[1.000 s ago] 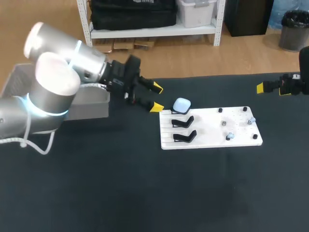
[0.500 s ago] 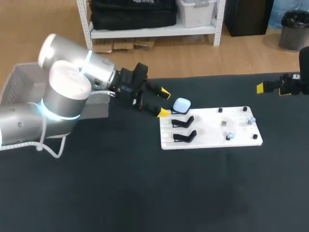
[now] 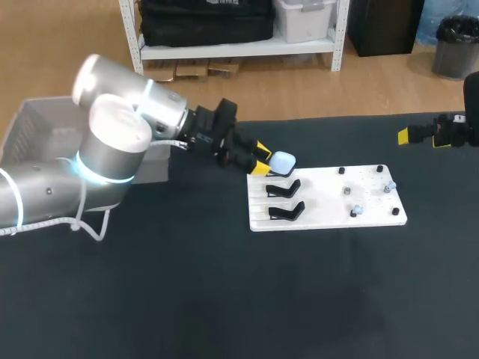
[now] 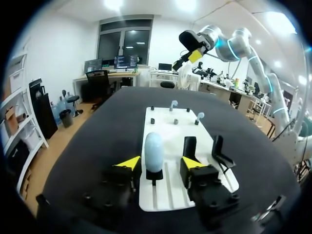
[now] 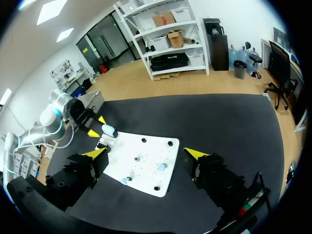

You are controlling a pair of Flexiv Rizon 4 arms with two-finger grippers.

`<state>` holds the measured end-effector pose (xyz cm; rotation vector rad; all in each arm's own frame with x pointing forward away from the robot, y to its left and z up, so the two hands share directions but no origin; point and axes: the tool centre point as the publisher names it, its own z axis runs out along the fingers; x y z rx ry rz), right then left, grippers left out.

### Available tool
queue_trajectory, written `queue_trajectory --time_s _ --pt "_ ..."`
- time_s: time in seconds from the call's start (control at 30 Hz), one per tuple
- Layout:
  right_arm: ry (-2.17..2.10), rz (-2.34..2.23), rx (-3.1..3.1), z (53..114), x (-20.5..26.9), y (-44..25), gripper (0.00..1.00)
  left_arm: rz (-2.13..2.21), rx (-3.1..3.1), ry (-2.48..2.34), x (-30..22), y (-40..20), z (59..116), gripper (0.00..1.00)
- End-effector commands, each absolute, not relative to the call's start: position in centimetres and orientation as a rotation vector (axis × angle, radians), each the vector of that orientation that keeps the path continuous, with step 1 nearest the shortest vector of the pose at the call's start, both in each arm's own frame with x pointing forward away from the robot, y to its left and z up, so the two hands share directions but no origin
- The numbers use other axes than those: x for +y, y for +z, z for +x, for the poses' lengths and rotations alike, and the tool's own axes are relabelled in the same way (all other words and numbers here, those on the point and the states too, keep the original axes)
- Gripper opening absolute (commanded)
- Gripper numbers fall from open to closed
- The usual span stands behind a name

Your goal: Pick up each earbud case from the left stands, insert the matching earbuds, close the lid, and place the case in the box.

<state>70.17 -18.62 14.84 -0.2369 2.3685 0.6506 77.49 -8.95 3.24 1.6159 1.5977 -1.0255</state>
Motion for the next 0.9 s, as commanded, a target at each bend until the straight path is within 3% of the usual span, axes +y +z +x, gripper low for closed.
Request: queue_trajectory --time_s 0.03,0.9 --pt "0.646 -0.236 2.371 70.1 -18.6 14.9 1.00 1.626 1.588 -1.039 -9.4 2.6 78.2 0.48" --pt "0.646 -0.236 2.371 70.1 -18.6 14.9 1.00 1.642 1.584 -1.049 -11.2 1.6 78.8 0.45"
